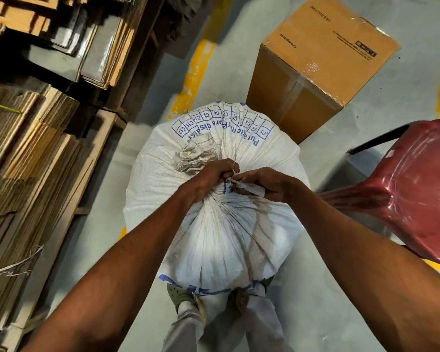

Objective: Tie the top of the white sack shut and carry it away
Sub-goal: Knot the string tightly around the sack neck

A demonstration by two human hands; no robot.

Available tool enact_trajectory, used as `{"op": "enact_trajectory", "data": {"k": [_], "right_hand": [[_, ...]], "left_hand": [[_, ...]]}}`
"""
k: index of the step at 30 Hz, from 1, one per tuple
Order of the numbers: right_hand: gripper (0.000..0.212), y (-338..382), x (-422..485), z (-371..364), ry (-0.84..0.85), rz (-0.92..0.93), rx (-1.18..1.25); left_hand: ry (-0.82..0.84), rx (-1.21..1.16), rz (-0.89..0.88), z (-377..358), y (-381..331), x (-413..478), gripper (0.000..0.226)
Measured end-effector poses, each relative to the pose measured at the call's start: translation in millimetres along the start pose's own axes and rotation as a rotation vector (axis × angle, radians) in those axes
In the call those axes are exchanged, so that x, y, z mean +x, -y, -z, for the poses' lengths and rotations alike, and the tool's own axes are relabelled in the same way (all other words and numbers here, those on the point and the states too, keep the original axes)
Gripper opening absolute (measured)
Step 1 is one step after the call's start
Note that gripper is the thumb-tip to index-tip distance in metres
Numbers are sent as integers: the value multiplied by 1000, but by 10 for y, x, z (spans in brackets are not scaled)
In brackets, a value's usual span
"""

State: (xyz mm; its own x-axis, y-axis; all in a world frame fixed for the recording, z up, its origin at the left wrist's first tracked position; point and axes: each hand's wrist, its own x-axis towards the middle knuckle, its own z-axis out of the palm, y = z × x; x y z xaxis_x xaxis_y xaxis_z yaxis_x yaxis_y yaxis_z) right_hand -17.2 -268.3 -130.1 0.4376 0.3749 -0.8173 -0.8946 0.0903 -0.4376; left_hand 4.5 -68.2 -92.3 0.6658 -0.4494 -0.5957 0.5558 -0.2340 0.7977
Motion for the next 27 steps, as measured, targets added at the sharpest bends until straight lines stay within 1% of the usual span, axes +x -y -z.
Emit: {"op": "enact_trajectory", "data": {"k": [3, 8, 10, 12, 14, 16, 21, 24, 27], "right_hand": [[36, 49, -22, -26, -51, 29, 69], [34, 112, -36, -55, -97, 55, 127], [33, 124, -58, -64, -94, 45, 155], [24, 121, -66, -56, -83, 54, 140], [22, 98, -57, -32, -97, 64, 146], [28, 70, -34, -9, -124, 56, 180], [25, 75, -74, -43, -95, 45, 202], [27, 89, -78, -58, -133, 40, 234], [29, 94, -73, -75, -148, 39, 238]], "left_hand": [[39, 117, -43, 90, 9, -35, 23], [-184, 257, -162, 157, 173, -84, 16], [-239, 319, -199, 129, 233, -105, 11], [-274, 351, -223, 95, 273, -113, 8], [-293, 348, -225, 65, 300, -115, 6], [-308, 340, -205, 52, 296, -117, 7], [-244, 227, -169, 62, 255, -142, 12], [-229, 196, -151, 63, 245, -170, 14], [-247, 206, -156, 50, 257, -174, 23]]}}
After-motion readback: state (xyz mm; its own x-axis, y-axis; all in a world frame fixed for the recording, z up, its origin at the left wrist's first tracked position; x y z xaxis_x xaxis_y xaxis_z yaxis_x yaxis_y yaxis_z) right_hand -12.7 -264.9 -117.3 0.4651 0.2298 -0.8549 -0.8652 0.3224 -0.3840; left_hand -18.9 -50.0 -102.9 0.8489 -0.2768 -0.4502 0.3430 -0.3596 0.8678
